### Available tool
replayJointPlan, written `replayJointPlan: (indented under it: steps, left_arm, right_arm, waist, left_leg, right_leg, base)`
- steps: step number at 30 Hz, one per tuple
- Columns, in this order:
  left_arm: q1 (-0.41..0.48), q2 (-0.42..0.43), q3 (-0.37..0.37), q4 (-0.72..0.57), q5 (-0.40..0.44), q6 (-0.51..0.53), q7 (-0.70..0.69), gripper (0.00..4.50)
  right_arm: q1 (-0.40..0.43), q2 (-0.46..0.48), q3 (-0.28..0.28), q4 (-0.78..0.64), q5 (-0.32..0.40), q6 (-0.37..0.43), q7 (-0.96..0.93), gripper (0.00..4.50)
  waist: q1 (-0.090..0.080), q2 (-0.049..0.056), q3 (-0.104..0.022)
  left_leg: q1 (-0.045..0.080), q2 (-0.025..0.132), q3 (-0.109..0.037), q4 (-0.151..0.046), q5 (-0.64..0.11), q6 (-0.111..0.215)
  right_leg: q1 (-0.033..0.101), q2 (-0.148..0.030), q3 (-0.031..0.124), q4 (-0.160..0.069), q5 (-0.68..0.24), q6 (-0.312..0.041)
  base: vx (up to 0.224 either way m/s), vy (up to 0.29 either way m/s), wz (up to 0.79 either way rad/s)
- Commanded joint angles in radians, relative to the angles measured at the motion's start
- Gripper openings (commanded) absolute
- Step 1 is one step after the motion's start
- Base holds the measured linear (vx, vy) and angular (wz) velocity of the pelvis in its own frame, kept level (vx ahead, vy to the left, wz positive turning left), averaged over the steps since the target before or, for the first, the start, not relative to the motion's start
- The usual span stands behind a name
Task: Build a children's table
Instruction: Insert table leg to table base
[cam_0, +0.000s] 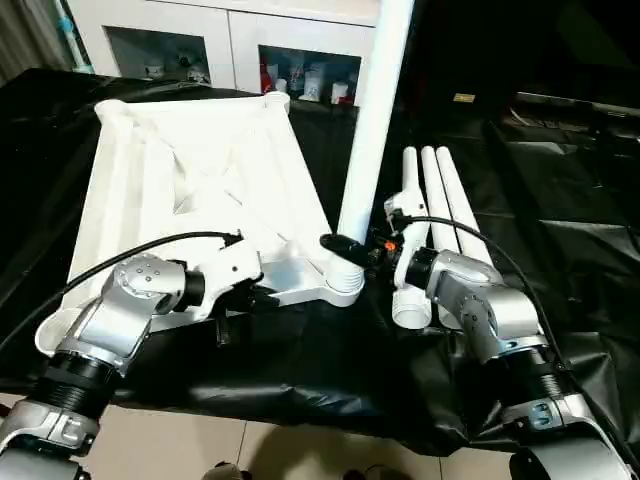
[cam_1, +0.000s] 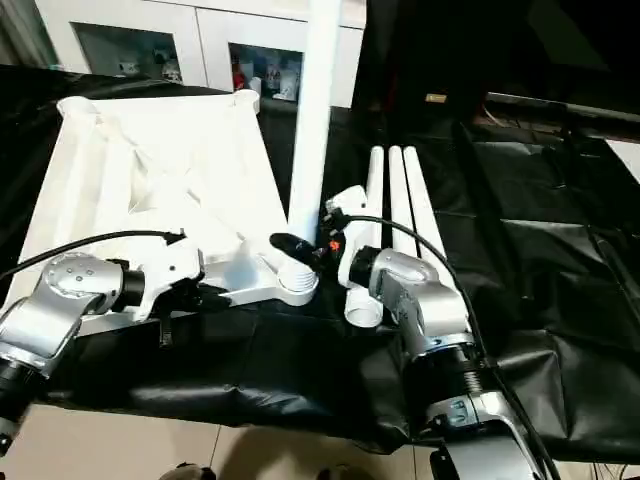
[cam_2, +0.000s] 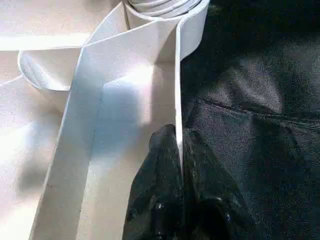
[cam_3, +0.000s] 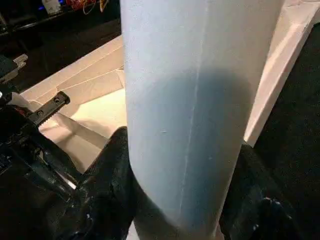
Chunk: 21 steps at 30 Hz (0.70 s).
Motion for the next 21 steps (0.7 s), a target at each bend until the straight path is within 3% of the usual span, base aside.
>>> replayJointPlan:
  steps: [1, 3, 10, 14, 19, 21]
  left_arm:
    - [-0.008, -0.012, 0.003, 0.003, -0.017, -0.017, 0.006, 0.0]
    - [-0.018, -0.018, 0.011, 0.012, -0.02, -0.012, 0.015, 0.0]
    - [-0.038, -0.018, 0.013, 0.032, -0.013, -0.021, 0.031, 0.0]
    - [-0.044, -0.02, 0.015, 0.041, -0.012, -0.023, 0.035, 0.0]
    - [-0.062, -0.031, 0.018, 0.064, -0.006, -0.036, 0.051, 0.0]
    - [-0.072, -0.038, 0.022, 0.075, -0.006, -0.037, 0.06, 0.0]
  right_arm:
    - [0.02, 0.001, -0.018, 0.057, -0.01, -0.001, -0.022, 1.86]
    - [0.036, 0.009, -0.049, 0.07, 0.005, -0.021, -0.038, 1.86]
    - [0.107, 0.024, -0.096, 0.084, 0.017, -0.112, -0.06, 1.86]
    - [0.124, 0.028, -0.096, 0.08, 0.009, -0.145, -0.06, 1.86]
    - [0.192, 0.048, -0.077, 0.043, -0.02, -0.256, -0.06, 1.86]
    - [0.223, 0.066, -0.089, 0.031, -0.019, -0.311, -0.076, 1.86]
  waist:
    - [0.001, 0.007, -0.055]
    - [0.002, 0.006, -0.054]
    - [0.004, 0.01, -0.055]
    - [0.007, 0.013, -0.054]
    - [0.01, 0.013, -0.05]
    - [0.01, 0.017, -0.048]
  left_leg:
    - [0.012, 0.021, 0.0, -0.072, -0.218, 0.002]
    - [0.013, 0.022, -0.002, -0.073, -0.233, -0.001]
    - [0.013, 0.022, -0.003, -0.076, -0.237, -0.001]
    - [0.013, 0.022, -0.002, -0.077, -0.244, -0.001]
    - [0.014, 0.023, -0.005, -0.082, -0.284, -0.008]
    - [0.015, 0.024, -0.005, -0.083, -0.299, -0.011]
  right_leg:
    - [0.037, -0.069, 0.048, -0.085, -0.224, -0.184]
    - [0.036, -0.071, 0.048, -0.089, -0.263, -0.174]
    - [0.036, -0.069, 0.047, -0.09, -0.257, -0.175]
    - [0.034, -0.069, 0.048, -0.093, -0.258, -0.173]
    - [0.031, -0.071, 0.048, -0.1, -0.326, -0.154]
    - [0.027, -0.071, 0.049, -0.103, -0.34, -0.152]
  base:
    - [0.0, 0.0, 0.0]
    - [0.0, 0.0, 0.0]
    - [0.0, 0.0, 0.0]
    - [0.0, 0.0, 0.0]
    - [0.0, 0.0, 0.0]
    - [0.0, 0.0, 0.0]
